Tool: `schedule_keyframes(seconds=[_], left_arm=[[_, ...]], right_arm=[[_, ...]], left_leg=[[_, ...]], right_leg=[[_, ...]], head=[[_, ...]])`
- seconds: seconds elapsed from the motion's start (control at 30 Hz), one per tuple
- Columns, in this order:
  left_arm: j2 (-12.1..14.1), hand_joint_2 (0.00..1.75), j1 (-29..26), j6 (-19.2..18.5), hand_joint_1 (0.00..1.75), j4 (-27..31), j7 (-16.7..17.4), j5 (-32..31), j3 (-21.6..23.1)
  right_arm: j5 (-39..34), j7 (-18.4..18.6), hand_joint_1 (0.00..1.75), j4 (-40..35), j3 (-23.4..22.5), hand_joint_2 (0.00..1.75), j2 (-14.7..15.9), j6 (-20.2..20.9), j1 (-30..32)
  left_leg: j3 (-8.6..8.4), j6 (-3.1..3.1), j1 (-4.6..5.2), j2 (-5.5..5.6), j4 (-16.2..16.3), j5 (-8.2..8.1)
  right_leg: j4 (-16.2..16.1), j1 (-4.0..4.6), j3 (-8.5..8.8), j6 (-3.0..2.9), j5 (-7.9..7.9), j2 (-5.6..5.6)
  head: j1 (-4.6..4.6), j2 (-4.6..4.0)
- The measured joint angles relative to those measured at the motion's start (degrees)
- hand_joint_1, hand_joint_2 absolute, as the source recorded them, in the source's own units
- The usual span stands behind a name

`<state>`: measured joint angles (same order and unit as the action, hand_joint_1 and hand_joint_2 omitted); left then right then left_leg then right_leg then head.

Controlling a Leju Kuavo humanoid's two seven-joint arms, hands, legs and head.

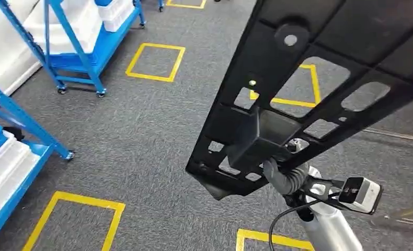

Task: Take the parts from the cabinet and place them on the table.

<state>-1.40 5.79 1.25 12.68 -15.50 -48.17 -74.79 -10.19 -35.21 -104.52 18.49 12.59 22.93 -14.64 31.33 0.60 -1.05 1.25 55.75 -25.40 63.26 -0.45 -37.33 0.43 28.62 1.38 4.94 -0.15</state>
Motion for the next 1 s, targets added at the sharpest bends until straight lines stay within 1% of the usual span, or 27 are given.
schedule_keyframes(seconds=[0.03, 0.07, 0.1, 0.13, 0.17, 0.2, 0.23, 0.27, 0.3, 0.4, 0.43, 0.47, 0.5, 0.53, 0.57, 0.6, 0.63, 0.67, 0.7, 0.73, 0.77, 0.8, 0.83, 0.87, 0.93, 0.97, 1.0], left_arm=[[-0.07, 0.0, -0.21, 0.09, 0.0, 0.0, 0.11, 0.0, 0.0], [-0.13, 0.0, -0.34, 0.17, 0.0, 0.0, 0.28, -0.02, 0.0], [-0.26, 0.0, -0.4, 0.24, 0.0, 0.0, 0.53, -0.04, 0.0], [-0.37, 0.0, -0.42, 0.46, 0.0, 0.0, 0.59, 0.02, 0.0], [-0.61, 0.0, -0.39, 0.63, 0.0, 0.0, 0.59, 0.13, -0.04], [-0.76, 0.0, -0.33, 0.83, 0.0, 0.0, 0.5, 0.39, -0.17], [-0.9, 0.0, -0.28, 0.98, 0.0, 0.0, 0.35, 0.85, -0.35], [-0.92, 0.0, -0.24, 1.2, 0.0, 0.0, 0.28, 1.03, -0.46], [-0.94, 0.0, -0.24, 1.31, 0.0, 0.0, 0.2, 1.2, -0.65], [-0.94, 0.0, -0.19, 1.44, 0.0, 0.0, 0.02, 1.7, -1.25], [-0.96, 0.0, -0.13, 1.51, 0.0, 0.0, -0.02, 2.05, -1.31], [-0.96, 0.0, -0.05, 1.51, 0.0, 0.0, -0.13, 2.14, -1.4], [-0.96, 0.0, -0.11, 1.51, 0.0, 0.0, -0.13, 2.34, -1.57], [-0.94, 0.0, -0.25, 1.49, 0.0, 0.0, -0.13, 2.58, -1.75], [-0.85, 0.0, -0.37, 1.49, 0.0, 0.0, -0.11, 2.67, -1.92], [-0.81, 0.0, -0.53, 1.42, 0.0, 0.0, 0.13, 2.78, -2.1], [-0.77, 0.0, -0.59, 1.44, 0.0, 0.0, 0.5, 3.13, -2.3], [-0.76, 0.0, -0.56, 1.6, 0.0, 0.0, 0.85, 3.32, -2.65], [-0.7, 0.0, -0.54, 1.92, 0.0, 0.0, 1.05, 3.76, -2.84], [-0.63, 0.0, -0.53, 2.3, 0.0, 0.0, 1.14, 3.93, -3.06], [-0.55, 0.0, -0.54, 2.49, 0.0, 0.02, 1.16, 4.11, -3.15], [0.0, 0.0, -0.58, 2.73, 0.0, 0.02, 1.4, 4.24, -3.5], [-0.04, 0.0, -0.72, 2.75, 0.0, 0.02, 1.42, 4.28, -3.72], [0.09, 0.0, -0.74, 2.8, 0.0, 0.02, 1.53, 4.33, -3.91], [0.44, 0.0, -0.53, 2.8, 0.0, 0.04, 1.66, 4.48, -4.18], [0.42, 0.0, -0.49, 2.82, 0.0, 0.04, 1.79, 4.48, -4.2], [0.42, 0.0, -0.49, 2.82, 0.0, 0.04, 1.79, 4.48, -4.2]], right_arm=[[0.0, 0.09, 1.75, 0.04, 0.09, 1.75, -0.37, -0.09, -0.08], [0.0, 0.24, 1.75, 0.11, 0.11, 1.75, -0.42, -0.11, -0.05], [0.0, 0.37, 1.75, 0.22, 0.17, 1.75, -0.42, -0.13, -0.02], [0.0, 0.66, 1.75, 0.35, 0.24, 1.75, -0.41, -0.11, -0.04], [-0.07, 0.76, 1.75, 0.5, 0.33, 1.75, -0.41, -0.11, -0.17], [-0.28, 0.79, 1.75, 0.72, 0.5, 1.75, -0.42, -0.11, -0.47], [-0.37, 0.81, 1.75, 0.94, 0.68, 1.75, -0.41, -0.11, -0.98], [-0.44, 0.81, 1.75, 1.12, 0.9, 1.75, -0.42, -0.11, -1.54], [-0.48, 0.81, 1.75, 1.36, 1.18, 1.75, -0.41, -0.11, -1.98], [-0.81, 0.83, 1.75, 2.01, 1.55, 1.75, -0.39, -0.07, -2.33], [-0.85, 0.85, 1.75, 2.23, 1.7, 1.75, -0.31, -0.06, -2.68], [-0.96, 0.74, 1.75, 2.36, 1.9, 1.75, -0.24, -0.09, -3.17], [-1.03, 0.72, 1.75, 2.58, 2.21, 1.75, -0.11, -0.09, -3.82], [-1.05, 0.72, 1.75, 2.8, 2.54, 1.75, -0.07, -0.09, -4.28], [-1.05, 0.72, 1.75, 3.04, 2.73, 1.75, -0.07, -0.09, -4.37], [-1.09, 0.72, 1.75, 3.21, 2.88, 1.75, -0.07, -0.11, -4.36], [-1.18, 0.68, 1.75, 3.45, 3.02, 1.75, -0.07, -0.11, -4.37], [-1.33, 0.55, 1.75, 3.58, 3.13, 1.75, -0.07, -0.15, -4.39], [-1.57, 0.33, 1.75, 3.58, 3.19, 1.75, -0.07, -0.28, -4.42], [-1.86, 0.13, 1.75, 3.58, 3.21, 1.75, -0.07, -0.37, -4.51], [-1.97, 0.06, 1.75, 3.58, 3.21, 1.75, -0.07, -0.42, -4.6], [-2.1, -0.02, 1.75, 3.58, 3.23, 1.75, -0.07, -0.52, -4.66], [-2.14, -0.04, 1.75, 3.65, 3.26, 1.75, 0.07, -0.52, -4.94], [-2.23, -0.09, 1.75, 3.61, 3.3, 1.75, 0.04, -0.55, -4.88], [-2.25, -0.13, 1.75, 3.58, 3.3, 1.75, 0.07, -0.7, -4.77], [-2.25, -0.13, 1.75, 3.56, 3.3, 1.75, 0.04, -0.85, -4.75], [-2.25, -0.13, 1.75, 3.56, 3.3, 1.75, 0.04, -0.85, -4.75]], left_leg=[[0.02, 0.01, 0.07, -0.73, 0.03, -0.04], [0.03, 0.09, 0.1, -1.6, 0.04, -0.17], [0.06, 0.06, 0.1, -2.31, 0.1, -0.23], [0.02, -0.04, 0.09, -3.01, 0.16, -0.35], [-0.06, -0.22, 0.09, -3.71, 0.27, -0.51], [-0.15, -0.38, 0.08, -4.36, 0.46, -0.74], [-0.29, -0.66, 0.07, -5.0, 0.78, -1.07], [-0.37, -1.04, 0.3, -5.42, 1.04, -1.4], [-0.25, -1.4, 0.84, -6.05, 1.47, -1.74], [-0.75, -2.19, 0.78, -7.65, 1.14, -1.88], [-0.69, -2.72, 0.53, -7.52, 1.33, -2.34], [-0.41, -2.97, 0.33, -5.1, 2.54, -3.4], [0.93, -2.99, 0.29, -3.41, 5.61, -5.44], [3.21, -3.06, 0.3, -2.5, 10.61, -8.02], [5.44, -3.11, 0.35, -2.03, 15.27, -9.89], [7.27, -3.1, 0.36, -1.77, 18.8, -10.64], [7.96, -2.94, 0.36, -1.75, 19.59, -10.07], [7.41, -2.72, 0.36, -1.72, 17.72, -8.27], [5.86, -2.44, 0.36, -1.45, 13.76, -5.67], [3.71, -2.08, 0.37, -0.57, 8.67, -2.88], [2.01, -1.73, 0.38, 1.09, 4.74, -0.97], [1.05, -1.25, 0.04, 4.89, 2.55, -1.79], [0.97, -1.31, 0.21, 4.98, 1.6, -1.26], [0.75, -1.29, 0.6, 4.25, 1.76, -1.27], [0.55, -0.7, 0.81, 3.18, 1.43, -0.99], [0.22, -0.34, 0.12, 2.44, 0.53, -0.45], [0.22, -0.34, 0.12, 2.44, 0.53, -0.45]], right_leg=[[4.83, -0.22, -2.33, 0.23, 2.33, -0.69], [9.29, -0.39, -4.53, 0.44, 4.05, -0.84], [12.23, -0.54, -5.99, 0.66, 4.66, -0.93], [12.26, -0.74, -6.02, 0.84, 3.83, -1.07], [9.49, -0.89, -4.57, 0.94, 1.9, -1.32], [4.57, -0.94, -1.93, 0.92, -0.6, -1.91], [-1.1, -0.89, 1.19, 0.8, -2.95, -3.3], [-4.5, -0.51, 2.78, 0.62, -2.53, -6.8], [-4.71, -0.15, 2.75, 0.04, -2.68, -6.73], [-4.4, 0.03, 2.31, -0.68, -2.6, -4.48], [-4.8, -0.28, 2.49, -1.23, -2.9, -3.77], [-4.89, -0.32, 2.52, -1.51, -2.98, -3.26], [-4.88, -0.33, 2.46, -1.72, -3.01, -2.71], [-4.87, -0.27, 2.45, -1.97, -3.03, -2.01], [-4.85, -0.16, 2.45, -2.08, -3.02, -1.25], [-4.8, -0.02, 2.46, -2.11, -3.02, -0.49], [-4.7, 0.09, 2.47, -2.11, -3.02, 0.3], [-4.63, 0.14, 2.48, -2.11, -3.01, 1.08], [-4.56, 0.2, 2.52, -2.1, -3.01, 1.84], [-4.53, 0.27, 2.61, -2.08, -3.0, 2.58], [-4.53, 0.28, 2.66, -2.06, -3.0, 3.15], [-4.82, -0.03, 2.55, -1.71, -3.21, 3.76], [-4.54, -0.1, 2.35, -1.32, -3.3, 4.6], [-4.69, -0.5, 2.1, -0.83, -3.51, 5.09], [-5.38, -0.78, 2.06, 0.17, -4.01, 6.57], [-5.3, -0.29, 2.04, 0.36, -3.98, 6.19], [-5.3, -0.29, 2.04, 0.36, -3.98, 6.19]], head=[[0.0, 0.0], [-0.02, 0.0], [0.0, 0.0], [0.0, 0.0], [-0.02, 0.0], [-0.02, 0.0], [0.0, 0.0], [0.0, 0.0], [0.02, 0.0], [0.0, 0.0], [0.0, 0.0], [0.0, 0.0], [0.0, 0.0], [0.0, 0.0], [0.0, 0.0], [0.0, 0.0], [0.0, 0.0], [0.0, 0.0], [0.0, 0.0], [0.0, 0.0], [0.0, 0.0], [0.0, 0.0], [0.0, 0.0], [0.0, 0.0], [0.0, 0.0], [0.0, 0.0], [0.0, 0.0]])
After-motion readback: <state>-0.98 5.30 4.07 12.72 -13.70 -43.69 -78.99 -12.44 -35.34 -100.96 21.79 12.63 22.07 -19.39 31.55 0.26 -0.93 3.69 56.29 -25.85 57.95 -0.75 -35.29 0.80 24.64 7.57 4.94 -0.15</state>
